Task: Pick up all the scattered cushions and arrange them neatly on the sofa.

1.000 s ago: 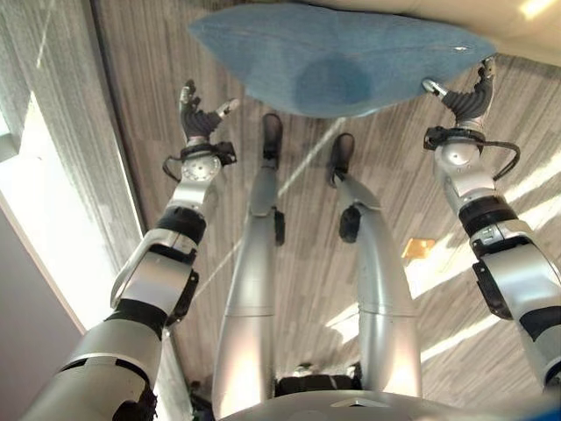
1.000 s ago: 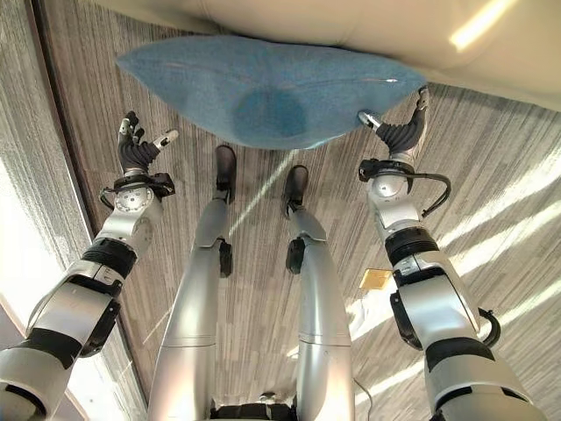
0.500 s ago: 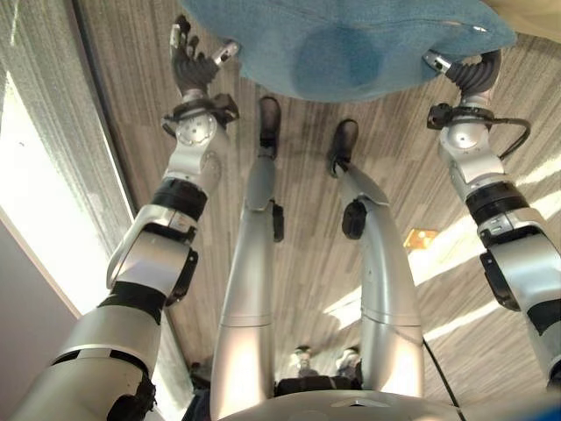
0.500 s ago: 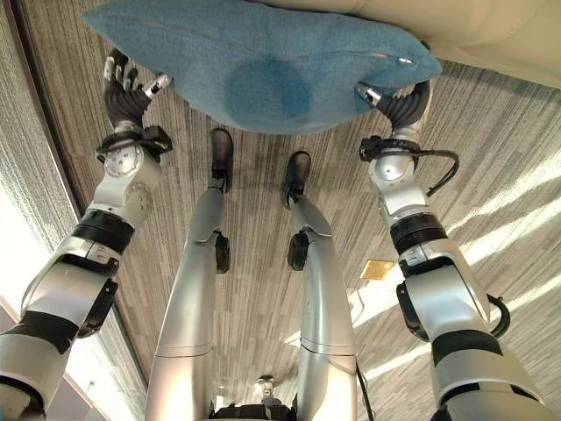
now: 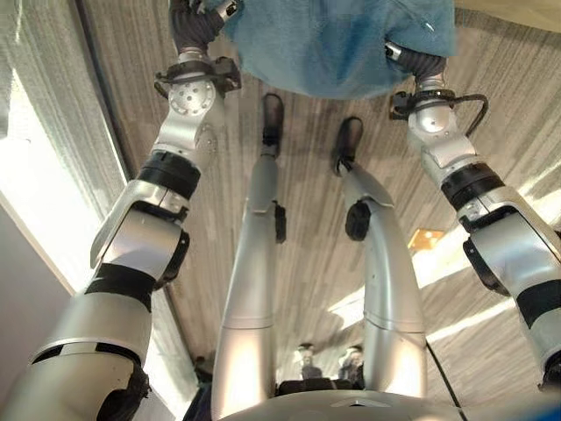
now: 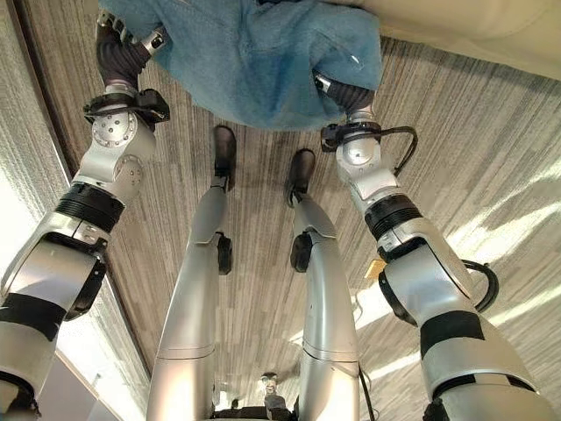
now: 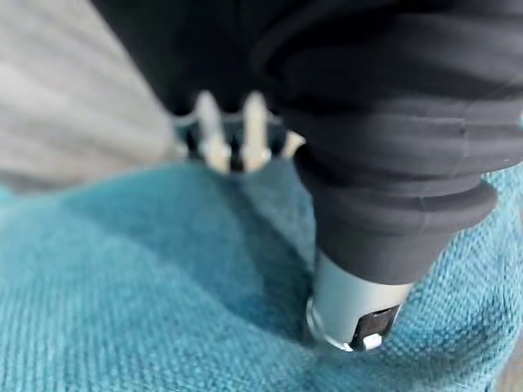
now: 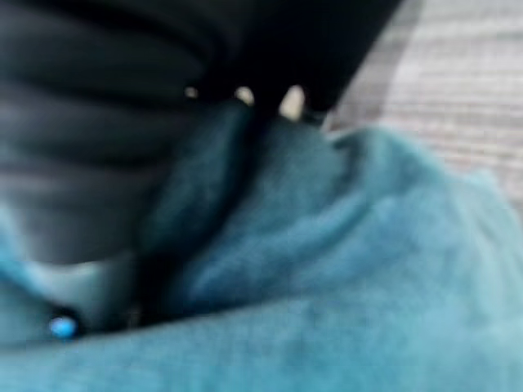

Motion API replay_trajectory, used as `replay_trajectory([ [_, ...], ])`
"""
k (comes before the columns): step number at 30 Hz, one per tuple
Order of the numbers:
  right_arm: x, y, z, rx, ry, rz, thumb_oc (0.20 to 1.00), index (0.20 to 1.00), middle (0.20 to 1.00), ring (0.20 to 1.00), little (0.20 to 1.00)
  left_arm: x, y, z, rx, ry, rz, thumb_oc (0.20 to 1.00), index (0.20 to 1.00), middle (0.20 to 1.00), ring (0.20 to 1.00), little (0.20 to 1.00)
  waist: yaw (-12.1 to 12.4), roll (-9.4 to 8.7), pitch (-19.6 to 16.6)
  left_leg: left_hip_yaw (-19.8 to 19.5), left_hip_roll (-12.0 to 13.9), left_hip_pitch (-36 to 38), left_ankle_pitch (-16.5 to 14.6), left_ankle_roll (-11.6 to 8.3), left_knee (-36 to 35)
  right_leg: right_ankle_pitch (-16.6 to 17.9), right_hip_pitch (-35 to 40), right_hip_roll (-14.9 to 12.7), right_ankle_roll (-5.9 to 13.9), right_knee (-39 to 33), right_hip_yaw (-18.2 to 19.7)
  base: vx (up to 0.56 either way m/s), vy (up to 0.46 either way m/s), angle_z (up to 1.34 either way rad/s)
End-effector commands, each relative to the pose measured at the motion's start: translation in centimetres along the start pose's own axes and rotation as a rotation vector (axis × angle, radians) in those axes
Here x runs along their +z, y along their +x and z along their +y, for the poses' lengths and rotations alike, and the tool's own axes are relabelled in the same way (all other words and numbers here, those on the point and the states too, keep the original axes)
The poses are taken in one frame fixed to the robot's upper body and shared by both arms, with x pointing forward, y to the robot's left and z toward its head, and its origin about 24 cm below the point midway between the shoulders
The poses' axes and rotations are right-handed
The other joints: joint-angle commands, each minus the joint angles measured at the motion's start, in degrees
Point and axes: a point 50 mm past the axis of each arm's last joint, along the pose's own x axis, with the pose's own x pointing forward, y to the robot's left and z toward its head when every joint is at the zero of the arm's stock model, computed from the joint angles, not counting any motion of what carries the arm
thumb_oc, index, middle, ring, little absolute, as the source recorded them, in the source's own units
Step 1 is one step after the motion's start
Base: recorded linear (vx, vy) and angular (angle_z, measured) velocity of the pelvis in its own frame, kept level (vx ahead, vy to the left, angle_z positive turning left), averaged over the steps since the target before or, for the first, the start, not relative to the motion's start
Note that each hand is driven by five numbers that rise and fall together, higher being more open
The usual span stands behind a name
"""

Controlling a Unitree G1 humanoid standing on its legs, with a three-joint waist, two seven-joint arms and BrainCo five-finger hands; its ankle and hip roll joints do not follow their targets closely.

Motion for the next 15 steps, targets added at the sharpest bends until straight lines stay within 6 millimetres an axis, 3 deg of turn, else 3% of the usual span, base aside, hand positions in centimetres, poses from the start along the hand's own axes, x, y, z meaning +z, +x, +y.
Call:
replay_trajectory([
  [1, 3.6, -3.3, 10.1, 0.396, 0.081, -0.146, 0.200, 0.200, 0.200, 0.200, 0.200, 0.3, -0.7, -1.7, -0.067, -0.085, -0.058, 0.200, 0.200, 0.200, 0.200, 0.200, -0.4, 0.99, -7.1, -6.1, 0.1, -0.8, -9.6, 0.26, 6.7, 4.7, 2.8, -3.7, 9.43, -7.2, -1.3, 0.00, 0.000, 0.00],
  [3, 5.5, -2.5, 8.7, 0.360, 0.115, -0.223, 0.200, 0.200, 0.200, 0.200, 0.200, 0.6, -1.0, -1.0, -0.061, -0.119, -0.084, 0.200, 0.200, 0.200, 0.200, 0.200, -0.5, 1.03, -7.8, -6.2, 0.1, 0.7, -9.0, -0.14, 5.3, 4.8, 4.1, -3.5, 9.28, -7.9, -1.5, -0.04, -0.043, 0.02],
  [6, 5.5, -2.4, 8.2, 0.347, 0.110, -0.228, 0.200, 0.200, 0.200, 0.200, 0.200, 0.5, -1.2, -0.8, -0.058, -0.126, -0.083, 0.200, 0.200, 0.200, 0.200, 0.200, -0.5, 1.12, -8.0, -6.1, 0.2, 1.5, -8.8, -0.26, 4.7, 4.8, 4.8, -3.4, 9.23, -8.2, -1.5, -0.05, -0.023, 0.06],
  [7, 3.5, -1.9, 4.0, 0.260, 0.049, -0.218, 0.200, 0.200, 0.200, 0.200, 0.200, -1.9, -3.8, -0.3, -0.074, -0.186, -0.049, 0.200, 0.200, 0.200, 0.200, 0.200, -0.4, 1.65, -8.7, -5.6, 0.2, 9.1, -7.8, -1.06, 0.6, 5.2, 11.8, -3.1, 9.26, -11.1, -2.0, -0.11, -0.064, 0.14],
  [8, 2.6, -2.2, 2.9, 0.238, 0.055, -0.203, 0.200, 0.200, 0.200, 0.200, 0.200, -2.9, -5.0, -0.4, -0.092, -0.202, -0.025, 0.200, 0.200, 0.200, 0.200, 0.200, -0.3, 1.89, -8.6, -5.4, 0.3, 12.6, -7.4, -1.49, -1.1, 5.2, 15.3, -3.2, 9.30, -12.3, -2.4, -0.12, -0.083, 0.07],
  [11, -1.0, -4.9, 1.6, 0.215, 0.106, -0.132, 0.200, 0.200, 0.200, 0.200, 0.200, -6.6, -8.9, -0.2, -0.143, -0.165, 0.079, 0.200, 0.200, 0.200, 0.200, 0.200, 0.1, 2.15, -8.3, -5.2, 0.3, 24.9, -7.4, -2.02, -6.0, 5.6, 26.7, -3.4, 9.29, -17.4, -3.2, 0.01, -0.027, 0.14],
  [15, -3.8, -8.1, 1.4, 0.218, 0.159, -0.062, 0.200, 0.200, 0.200, 0.200, 0.200, -9.0, -12.2, 0.4, -0.180, -0.117, 0.161, 0.200, 0.200, 0.200, 0.200, 0.200, 0.3, 2.21, -8.8, -4.5, 0.5, 35.3, -8.2, -1.97, -8.5, 6.3, 37.2, -3.5, 9.54, -22.1, -4.1, 0.00, 0.011, -0.15],
])
